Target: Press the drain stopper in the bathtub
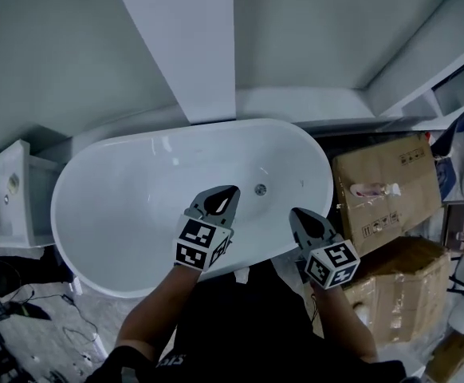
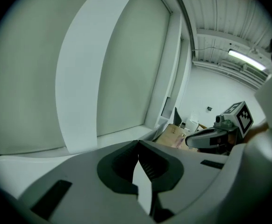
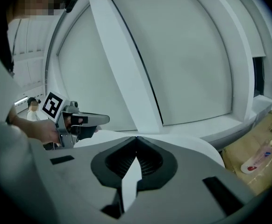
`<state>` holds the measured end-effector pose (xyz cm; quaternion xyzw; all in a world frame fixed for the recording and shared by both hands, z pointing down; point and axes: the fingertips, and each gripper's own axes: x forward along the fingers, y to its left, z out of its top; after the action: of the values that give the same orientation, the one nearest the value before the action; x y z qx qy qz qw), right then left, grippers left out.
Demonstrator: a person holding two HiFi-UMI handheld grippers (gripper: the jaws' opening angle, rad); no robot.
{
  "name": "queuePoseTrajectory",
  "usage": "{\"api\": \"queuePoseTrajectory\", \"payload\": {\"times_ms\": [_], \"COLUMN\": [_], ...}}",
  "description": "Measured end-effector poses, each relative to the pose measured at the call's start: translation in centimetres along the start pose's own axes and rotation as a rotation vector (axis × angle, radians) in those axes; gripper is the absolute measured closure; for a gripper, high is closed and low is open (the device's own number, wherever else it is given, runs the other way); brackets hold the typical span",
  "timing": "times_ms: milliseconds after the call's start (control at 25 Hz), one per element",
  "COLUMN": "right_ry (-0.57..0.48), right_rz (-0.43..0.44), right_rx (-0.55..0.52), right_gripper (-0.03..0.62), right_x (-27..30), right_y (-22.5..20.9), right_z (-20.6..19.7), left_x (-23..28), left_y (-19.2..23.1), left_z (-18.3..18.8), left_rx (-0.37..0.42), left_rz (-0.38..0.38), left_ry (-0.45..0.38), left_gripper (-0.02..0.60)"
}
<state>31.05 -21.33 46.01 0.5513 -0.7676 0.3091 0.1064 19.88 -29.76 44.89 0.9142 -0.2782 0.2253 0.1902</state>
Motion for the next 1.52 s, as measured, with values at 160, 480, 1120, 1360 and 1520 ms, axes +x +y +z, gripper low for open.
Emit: {"api": "queuePoseTrajectory", "payload": {"times_ms": [160, 480, 1120, 1360, 1520], "right_ry": [0.062, 0.164, 0.318, 0.411, 0.490], "right_rz": [0.045, 0.125, 0.121, 0.101, 0.108], "right_rx": [-0.006, -0.038, -0.044, -0.102, -0.159], "right_gripper": [0.579, 0.579, 0.579, 0.579, 0.580], "right_x": [3.6, 10.6, 24.8, 29.7, 32.0], "right_y": [-3.1, -7.5, -15.0, -17.8, -19.7], "right_z": [-1.8, -8.2, -27.9, -34.6, -38.9], "left_x": [3.5, 9.9, 20.4, 24.4, 27.0], "left_y": [1.5, 3.1, 7.1, 8.9, 9.6], "left_z": [-2.0, -10.3, -29.9, -36.4, -40.4], "left_rx": [-0.018, -0.084, -0.167, -0.178, -0.164], "left_rz": [0.041, 0.078, 0.073, 0.033, 0.014], "left_ry": [0.026, 0.099, 0.224, 0.261, 0.291], "left_gripper": [0.568, 0.568, 0.568, 0.568, 0.568]}}
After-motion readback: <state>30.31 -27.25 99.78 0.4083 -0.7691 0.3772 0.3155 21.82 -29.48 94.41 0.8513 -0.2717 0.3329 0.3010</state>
